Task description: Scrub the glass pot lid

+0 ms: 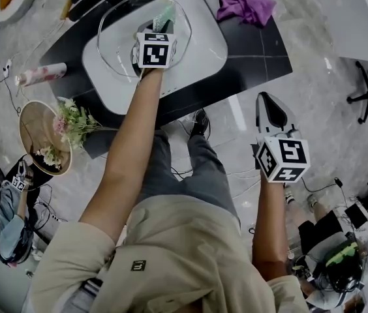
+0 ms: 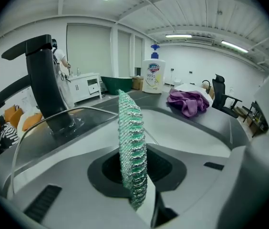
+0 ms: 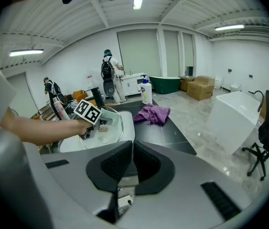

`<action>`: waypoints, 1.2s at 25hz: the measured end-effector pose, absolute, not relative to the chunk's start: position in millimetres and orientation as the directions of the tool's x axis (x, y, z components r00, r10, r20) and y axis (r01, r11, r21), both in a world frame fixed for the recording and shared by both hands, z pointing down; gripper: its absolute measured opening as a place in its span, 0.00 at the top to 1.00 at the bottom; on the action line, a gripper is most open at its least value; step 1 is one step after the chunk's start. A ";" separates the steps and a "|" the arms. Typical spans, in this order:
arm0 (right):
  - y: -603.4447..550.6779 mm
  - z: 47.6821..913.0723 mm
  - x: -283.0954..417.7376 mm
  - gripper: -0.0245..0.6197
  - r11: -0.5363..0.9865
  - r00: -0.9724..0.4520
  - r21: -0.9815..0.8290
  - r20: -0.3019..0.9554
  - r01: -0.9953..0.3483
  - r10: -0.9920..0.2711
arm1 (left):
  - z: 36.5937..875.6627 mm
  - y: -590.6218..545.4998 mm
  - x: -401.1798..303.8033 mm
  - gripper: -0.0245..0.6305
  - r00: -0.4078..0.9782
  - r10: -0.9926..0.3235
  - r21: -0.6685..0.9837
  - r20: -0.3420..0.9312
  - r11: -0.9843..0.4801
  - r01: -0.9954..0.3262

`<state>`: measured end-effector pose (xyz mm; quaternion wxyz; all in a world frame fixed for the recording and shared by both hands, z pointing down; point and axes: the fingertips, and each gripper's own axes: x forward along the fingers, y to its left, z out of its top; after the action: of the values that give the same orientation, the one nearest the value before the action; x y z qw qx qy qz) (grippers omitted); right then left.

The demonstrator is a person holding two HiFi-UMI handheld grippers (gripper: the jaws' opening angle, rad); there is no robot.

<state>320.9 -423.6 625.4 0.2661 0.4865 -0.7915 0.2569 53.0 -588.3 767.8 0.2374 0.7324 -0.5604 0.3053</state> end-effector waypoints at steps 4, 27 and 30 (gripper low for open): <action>-425.5 628.7 311.2 0.92 0.405 -0.391 -0.147 0.673 -0.903 -0.628 | 770.3 -589.4 41.9 0.82 0.181 -0.678 -0.006 0.713 -0.264 -0.965; -432.7 625.9 174.3 0.92 0.571 -0.515 -0.159 0.666 -0.805 -0.540 | 746.1 -501.6 -149.9 0.82 -0.059 -0.704 -0.157 0.708 -0.076 -0.985; -428.6 626.3 177.7 0.92 0.560 -0.504 -0.157 0.672 -0.813 -0.543 | 749.5 -502.2 -144.6 0.82 -0.044 -0.700 -0.146 0.713 -0.087 -0.985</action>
<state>177.7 -428.6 626.3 0.2886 0.4061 -0.8348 0.2344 -144.6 -502.2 749.5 0.2138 0.6575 -0.6409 0.3334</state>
